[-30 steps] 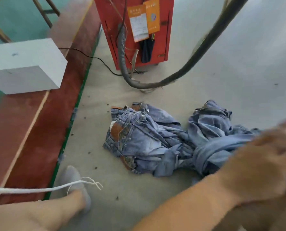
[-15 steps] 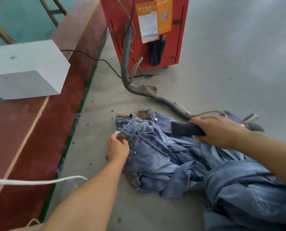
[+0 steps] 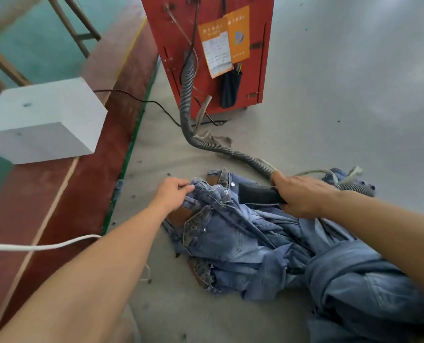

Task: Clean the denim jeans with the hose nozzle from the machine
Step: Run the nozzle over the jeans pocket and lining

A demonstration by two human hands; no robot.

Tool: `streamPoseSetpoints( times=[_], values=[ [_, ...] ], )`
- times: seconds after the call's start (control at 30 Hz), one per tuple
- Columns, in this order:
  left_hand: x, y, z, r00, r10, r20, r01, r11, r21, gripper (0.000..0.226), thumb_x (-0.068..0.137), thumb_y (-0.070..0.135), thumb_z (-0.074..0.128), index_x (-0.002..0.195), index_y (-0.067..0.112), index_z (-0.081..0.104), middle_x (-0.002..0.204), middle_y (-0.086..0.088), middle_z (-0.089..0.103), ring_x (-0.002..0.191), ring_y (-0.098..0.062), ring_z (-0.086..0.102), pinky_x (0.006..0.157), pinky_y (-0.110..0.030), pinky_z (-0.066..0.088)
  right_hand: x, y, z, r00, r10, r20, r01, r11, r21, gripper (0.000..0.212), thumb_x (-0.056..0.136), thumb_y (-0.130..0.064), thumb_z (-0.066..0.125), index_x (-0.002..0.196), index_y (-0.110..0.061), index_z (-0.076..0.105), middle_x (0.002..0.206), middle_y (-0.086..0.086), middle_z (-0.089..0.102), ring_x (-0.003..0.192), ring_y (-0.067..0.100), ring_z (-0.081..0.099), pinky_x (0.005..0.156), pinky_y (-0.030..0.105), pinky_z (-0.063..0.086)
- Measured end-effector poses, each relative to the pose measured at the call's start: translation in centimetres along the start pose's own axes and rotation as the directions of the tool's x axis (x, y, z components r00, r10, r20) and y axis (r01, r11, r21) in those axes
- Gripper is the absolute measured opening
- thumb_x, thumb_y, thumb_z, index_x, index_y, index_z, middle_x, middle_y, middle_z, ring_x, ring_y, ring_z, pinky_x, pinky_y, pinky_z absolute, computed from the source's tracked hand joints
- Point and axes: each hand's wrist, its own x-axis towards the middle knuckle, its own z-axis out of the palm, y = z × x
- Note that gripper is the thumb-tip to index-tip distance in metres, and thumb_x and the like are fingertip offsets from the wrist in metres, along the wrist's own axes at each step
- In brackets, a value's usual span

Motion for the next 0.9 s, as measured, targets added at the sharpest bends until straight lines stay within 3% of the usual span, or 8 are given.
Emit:
streamPoseSetpoints(
  times=[0.1,0.23,0.37,0.43,0.57,0.67,0.77,0.9],
  values=[
    [-2.9,3.3,-3.1,1.0,-0.013,0.012,0.014,0.993,-0.113,0.017,0.101,0.019,0.065,0.102,0.006,0.077,0.099,-0.011,0.071,0.093,-0.019,0.061,0.077,-0.025,0.04,-1.5,-1.8,-2.4,0.995,-0.027,-0.094,0.032,0.998,0.056,0.031,0.095,-0.032,0.064,0.116,-0.018,0.048,0.1,0.008,0.064,0.082,0.031,0.059,0.068,0.035,0.04],
    [-7.3,8.6,-7.6,0.996,-0.064,-0.069,0.038,0.942,-0.333,0.023,0.101,0.005,0.057,0.079,0.006,0.061,0.081,-0.016,0.057,0.082,-0.022,0.055,0.064,-0.03,0.043,-4.2,-3.2,-5.5,0.944,0.001,-0.33,0.069,0.977,0.2,0.029,0.097,-0.046,0.062,0.113,-0.025,0.05,0.102,0.013,0.069,0.08,0.033,0.058,0.068,0.036,0.039],
    [-12.5,15.5,-12.6,0.97,0.085,-0.227,-0.155,0.937,-0.312,0.017,0.1,0.01,0.06,0.089,0.004,0.072,0.089,-0.012,0.064,0.086,-0.021,0.059,0.076,-0.037,0.052,-7.7,-2.7,-6.9,0.819,0.141,-0.556,0.119,0.907,0.405,0.033,0.097,-0.045,0.065,0.117,-0.024,0.048,0.1,0.016,0.071,0.086,0.04,0.066,0.069,0.043,0.049],
    [-15.4,20.1,-16.0,0.936,0.168,-0.308,-0.281,0.886,-0.37,0.018,0.098,0.013,0.063,0.083,0.012,0.072,0.089,-0.011,0.063,0.084,-0.02,0.058,0.075,-0.038,0.051,-9.2,-1.5,-6.3,0.743,0.236,-0.626,0.128,0.868,0.479,0.031,0.098,-0.038,0.068,0.118,-0.02,0.052,0.099,0.017,0.071,0.085,0.04,0.066,0.066,0.038,0.041],
    [-21.3,26.2,-21.2,0.885,0.322,-0.337,-0.45,0.777,-0.44,0.028,0.093,0.023,0.064,0.068,0.024,0.076,0.074,-0.001,0.067,0.073,-0.019,0.064,0.065,-0.033,0.052,-12.2,1.1,-6.3,0.729,0.32,-0.606,0.07,0.845,0.531,0.032,0.096,-0.033,0.071,0.118,-0.015,0.055,0.099,0.018,0.071,0.087,0.04,0.067,0.069,0.036,0.04],
    [-22.6,22.2,-19.6,0.961,0.163,-0.222,-0.257,0.82,-0.512,0.032,0.101,0.013,0.057,0.07,0.017,0.065,0.069,-0.002,0.056,0.064,-0.019,0.06,0.061,-0.028,0.048,-13.5,2.6,-6.0,0.749,0.28,-0.601,0.064,0.872,0.486,0.028,0.096,-0.036,0.07,0.11,-0.025,0.048,0.088,0.01,0.067,0.082,0.039,0.066,0.068,0.038,0.044],
    [-22.2,14.4,-14.2,0.998,-0.046,0.045,0.065,0.762,-0.644,0.027,0.106,0.004,0.045,0.083,0.007,0.06,0.075,-0.013,0.059,0.051,-0.017,0.061,0.048,-0.023,0.051,-12.1,3.9,-4.5,0.814,0.256,-0.522,0.01,0.892,0.452,0.028,0.097,-0.04,0.067,0.106,-0.027,0.044,0.094,0.014,0.071,0.083,0.039,0.066,0.068,0.042,0.048],
    [-18.6,7.8,-9.4,0.865,-0.33,0.378,0.501,0.518,-0.694,0.031,0.102,0.013,0.045,0.087,-0.002,0.068,0.085,-0.021,0.072,0.069,-0.034,0.071,0.066,-0.038,0.06,-9.1,5.0,-3.2,0.924,0.183,-0.335,-0.064,0.94,0.335,0.033,0.098,-0.049,0.064,0.112,-0.029,0.042,0.09,0.005,0.067,0.076,0.028,0.062,0.067,0.039,0.048]
  ],
)
